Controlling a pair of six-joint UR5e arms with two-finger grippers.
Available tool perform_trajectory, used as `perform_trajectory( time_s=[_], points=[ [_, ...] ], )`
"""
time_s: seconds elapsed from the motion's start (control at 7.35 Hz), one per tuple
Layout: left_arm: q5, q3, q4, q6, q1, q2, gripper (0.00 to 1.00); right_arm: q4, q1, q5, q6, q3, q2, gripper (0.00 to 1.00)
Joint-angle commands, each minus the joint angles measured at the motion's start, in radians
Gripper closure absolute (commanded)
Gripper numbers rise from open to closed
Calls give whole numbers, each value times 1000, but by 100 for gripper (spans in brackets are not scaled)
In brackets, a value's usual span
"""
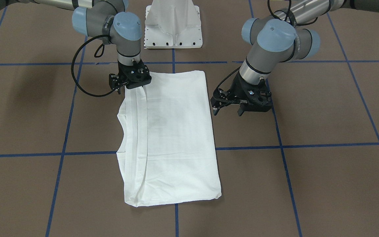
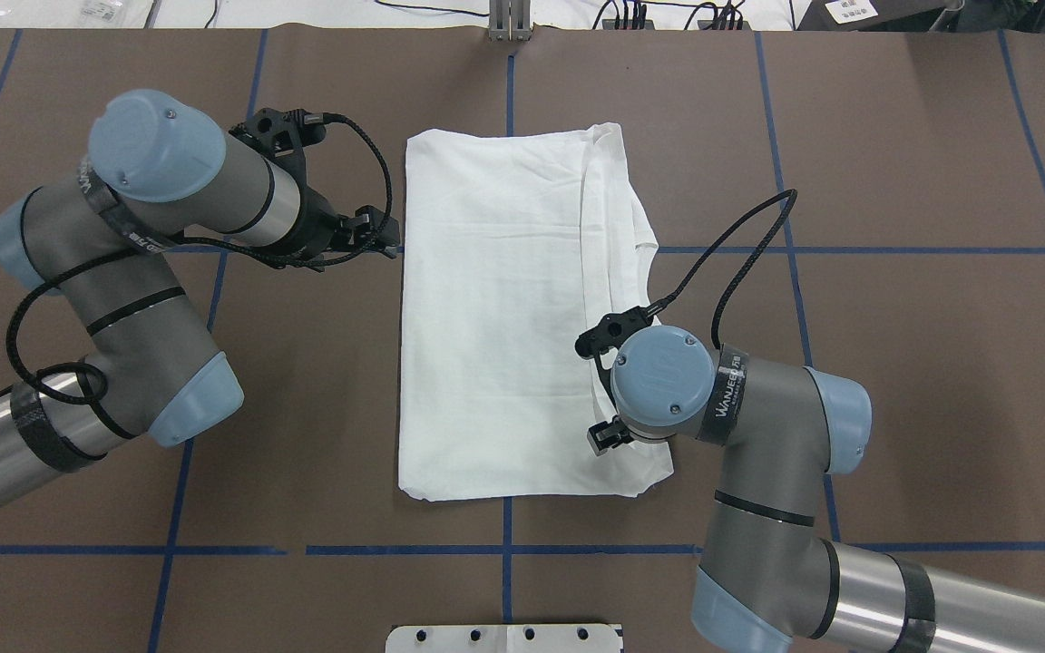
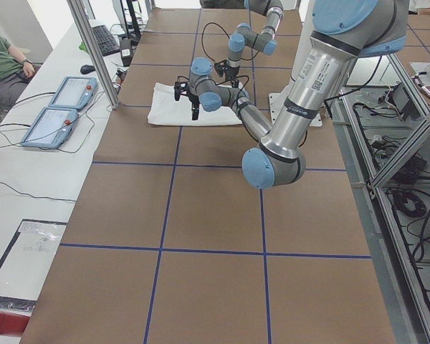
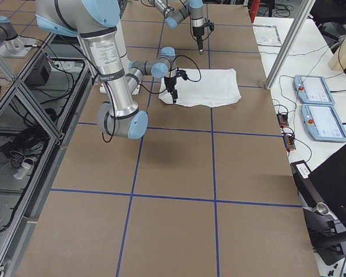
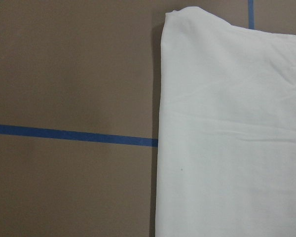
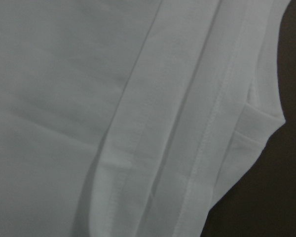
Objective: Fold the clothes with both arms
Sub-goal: 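Lift the right gripper off the folded shirt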
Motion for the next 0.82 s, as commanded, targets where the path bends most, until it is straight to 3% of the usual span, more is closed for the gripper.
perform_trajectory(
  time_s=[0.0, 0.41, 0.68],
  points=[
    [0, 1, -1, 0, 1, -5, 0, -14, 8, 0, 0, 14, -33, 0],
    [0, -2, -1, -2, 1, -10, 0, -16, 39, 5, -14, 103, -148, 0],
    [0, 0, -1, 0, 1, -10, 0, -12, 48, 9, -11, 111, -135, 0]
  ],
)
